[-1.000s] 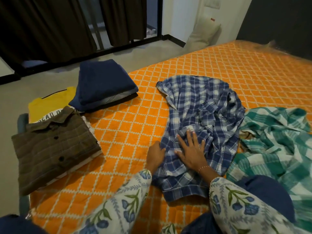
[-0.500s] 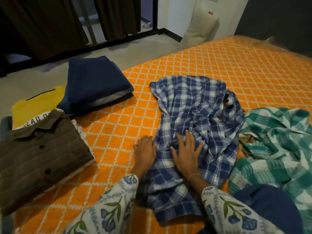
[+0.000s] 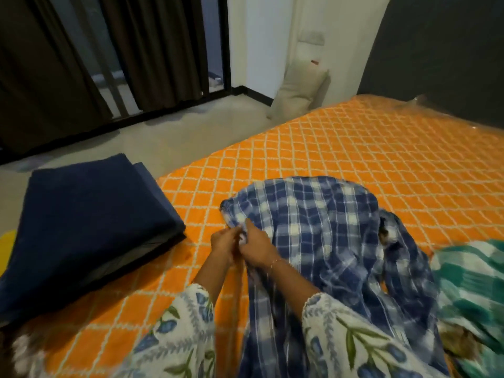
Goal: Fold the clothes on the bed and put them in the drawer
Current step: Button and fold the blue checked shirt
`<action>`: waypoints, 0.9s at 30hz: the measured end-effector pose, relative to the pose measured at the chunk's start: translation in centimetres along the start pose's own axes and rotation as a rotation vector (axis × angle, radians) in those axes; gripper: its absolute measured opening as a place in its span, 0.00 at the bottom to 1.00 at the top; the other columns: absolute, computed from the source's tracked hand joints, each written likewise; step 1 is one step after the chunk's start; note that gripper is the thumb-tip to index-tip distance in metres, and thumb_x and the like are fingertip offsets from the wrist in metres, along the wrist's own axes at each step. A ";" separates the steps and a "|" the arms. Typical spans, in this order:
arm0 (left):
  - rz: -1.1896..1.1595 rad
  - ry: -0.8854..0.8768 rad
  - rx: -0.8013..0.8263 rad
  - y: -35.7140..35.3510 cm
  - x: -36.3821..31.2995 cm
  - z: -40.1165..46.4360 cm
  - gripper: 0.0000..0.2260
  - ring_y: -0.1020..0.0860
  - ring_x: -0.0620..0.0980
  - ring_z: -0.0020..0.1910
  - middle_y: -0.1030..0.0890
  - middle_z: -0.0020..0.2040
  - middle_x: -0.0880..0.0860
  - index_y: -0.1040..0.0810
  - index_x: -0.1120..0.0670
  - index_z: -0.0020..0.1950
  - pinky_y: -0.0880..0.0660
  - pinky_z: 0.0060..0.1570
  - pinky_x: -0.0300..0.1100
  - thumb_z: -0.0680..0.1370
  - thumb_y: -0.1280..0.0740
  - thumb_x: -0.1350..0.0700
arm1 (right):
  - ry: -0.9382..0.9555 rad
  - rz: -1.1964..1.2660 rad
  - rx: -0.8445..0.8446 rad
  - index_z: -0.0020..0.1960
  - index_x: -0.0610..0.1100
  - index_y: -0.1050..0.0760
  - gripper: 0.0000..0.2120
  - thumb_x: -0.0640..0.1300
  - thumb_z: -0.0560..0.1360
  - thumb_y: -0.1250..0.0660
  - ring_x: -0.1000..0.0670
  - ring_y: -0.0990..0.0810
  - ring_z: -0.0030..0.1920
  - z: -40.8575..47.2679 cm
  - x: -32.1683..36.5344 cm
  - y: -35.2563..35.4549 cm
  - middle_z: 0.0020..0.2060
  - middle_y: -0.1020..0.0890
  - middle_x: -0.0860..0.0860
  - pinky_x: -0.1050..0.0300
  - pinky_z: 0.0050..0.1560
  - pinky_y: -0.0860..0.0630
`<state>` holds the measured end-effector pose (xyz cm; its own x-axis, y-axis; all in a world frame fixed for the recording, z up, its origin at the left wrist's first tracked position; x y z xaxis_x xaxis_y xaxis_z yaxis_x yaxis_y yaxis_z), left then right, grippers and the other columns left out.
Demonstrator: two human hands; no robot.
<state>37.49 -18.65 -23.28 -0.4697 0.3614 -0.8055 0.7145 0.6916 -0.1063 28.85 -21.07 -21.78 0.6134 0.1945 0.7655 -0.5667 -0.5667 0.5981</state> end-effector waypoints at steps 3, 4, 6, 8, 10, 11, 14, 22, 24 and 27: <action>0.201 -0.234 -0.093 -0.5 -2.1 4.0 0.20 0.32 0.55 0.36 0.34 0.24 0.55 0.37 0.56 0.26 0.34 0.39 0.50 0.75 0.36 0.70 | -0.030 0.012 -0.035 0.77 0.37 0.53 0.35 0.34 0.76 0.39 0.36 0.26 0.60 4.7 0.6 -0.5 0.63 0.27 0.35 0.53 0.46 0.30; 0.262 -0.334 -0.087 -0.7 -2.9 4.5 0.21 0.33 0.53 0.34 0.37 0.25 0.54 0.38 0.54 0.27 0.37 0.38 0.49 0.75 0.37 0.70 | -0.054 0.020 -0.057 0.77 0.37 0.53 0.35 0.34 0.76 0.39 0.35 0.25 0.59 5.7 0.7 -0.4 0.62 0.26 0.35 0.53 0.45 0.30; 0.379 -0.511 -0.004 -1.2 -4.7 4.4 0.18 0.31 0.47 0.31 0.33 0.29 0.52 0.33 0.54 0.30 0.34 0.37 0.46 0.77 0.37 0.69 | -0.059 0.085 -0.115 0.74 0.35 0.42 0.26 0.34 0.77 0.40 0.35 0.24 0.57 7.7 0.7 -0.6 0.58 0.24 0.35 0.50 0.45 0.27; 0.438 -0.628 0.104 -2.0 -6.2 3.7 0.07 0.24 0.41 0.42 0.22 0.43 0.53 0.19 0.59 0.45 0.26 0.47 0.41 0.78 0.36 0.66 | -0.050 0.307 -0.162 0.63 0.33 0.29 0.14 0.35 0.80 0.43 0.36 0.22 0.54 8.8 1.3 -0.6 0.53 0.21 0.35 0.44 0.50 0.25; 0.374 -0.695 0.120 -2.4 -7.4 4.1 0.09 0.23 0.46 0.52 0.20 0.52 0.55 0.20 0.63 0.57 0.25 0.53 0.40 0.79 0.36 0.63 | -0.082 0.620 -0.177 0.55 0.35 0.25 0.11 0.34 0.80 0.44 0.41 0.22 0.46 9.7 1.1 0.5 0.45 0.21 0.38 0.48 0.47 0.22; 0.323 -0.703 0.085 -2.3 -7.9 4.4 0.10 0.23 0.48 0.54 0.20 0.54 0.55 0.20 0.63 0.58 0.25 0.54 0.41 0.80 0.36 0.61 | -0.116 0.752 -0.191 0.54 0.37 0.24 0.10 0.34 0.80 0.43 0.43 0.22 0.43 9.8 0.3 1.6 0.43 0.21 0.40 0.53 0.42 0.22; 0.240 -0.480 -0.010 -2.4 -7.6 6.7 0.07 0.25 0.52 0.59 0.23 0.59 0.55 0.22 0.57 0.56 0.27 0.56 0.49 0.80 0.36 0.57 | -0.280 1.099 -0.243 0.56 0.42 0.24 0.10 0.36 0.79 0.42 0.45 0.19 0.40 9.0 -5.1 5.1 0.42 0.19 0.44 0.52 0.40 0.22; 0.190 -0.014 0.089 -6.8 -6.1 10.4 0.11 0.25 0.54 0.41 0.24 0.61 0.62 0.24 0.64 0.55 0.27 0.43 0.46 0.77 0.32 0.59 | -0.434 1.254 -0.272 0.72 0.40 0.36 0.21 0.35 0.79 0.42 0.39 0.24 0.53 10.7 -8.3 8.6 0.54 0.23 0.42 0.44 0.47 0.24; 0.286 0.000 0.089 -7.8 -6.5 11.3 0.17 0.22 0.60 0.50 0.26 0.65 0.62 0.24 0.66 0.57 0.25 0.52 0.51 0.74 0.27 0.56 | -0.401 1.168 -0.261 0.71 0.39 0.34 0.21 0.31 0.79 0.45 0.41 0.22 0.45 12.3 -7.5 9.3 0.49 0.22 0.42 0.45 0.41 0.23; 0.281 -0.038 0.083 -8.6 -7.4 12.5 0.14 0.22 0.61 0.53 0.21 0.57 0.61 0.23 0.66 0.57 0.24 0.54 0.56 0.74 0.28 0.60 | -0.290 1.129 -0.207 0.73 0.41 0.37 0.23 0.29 0.79 0.47 0.43 0.22 0.46 14.2 -6.5 10.1 0.53 0.23 0.42 0.47 0.45 0.22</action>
<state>41.29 -35.07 -23.66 -0.2290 0.5070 -0.8309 0.8544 0.5138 0.0780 26.91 -39.45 -24.07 -0.2050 -0.5372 0.8182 -0.9294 -0.1553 -0.3349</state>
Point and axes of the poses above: each hand's wrist, its own z-axis towards the middle knuckle, its own y-axis out of the back of the hand, x = y × z, the point moved 2 cm from there along z, towards the middle knuckle
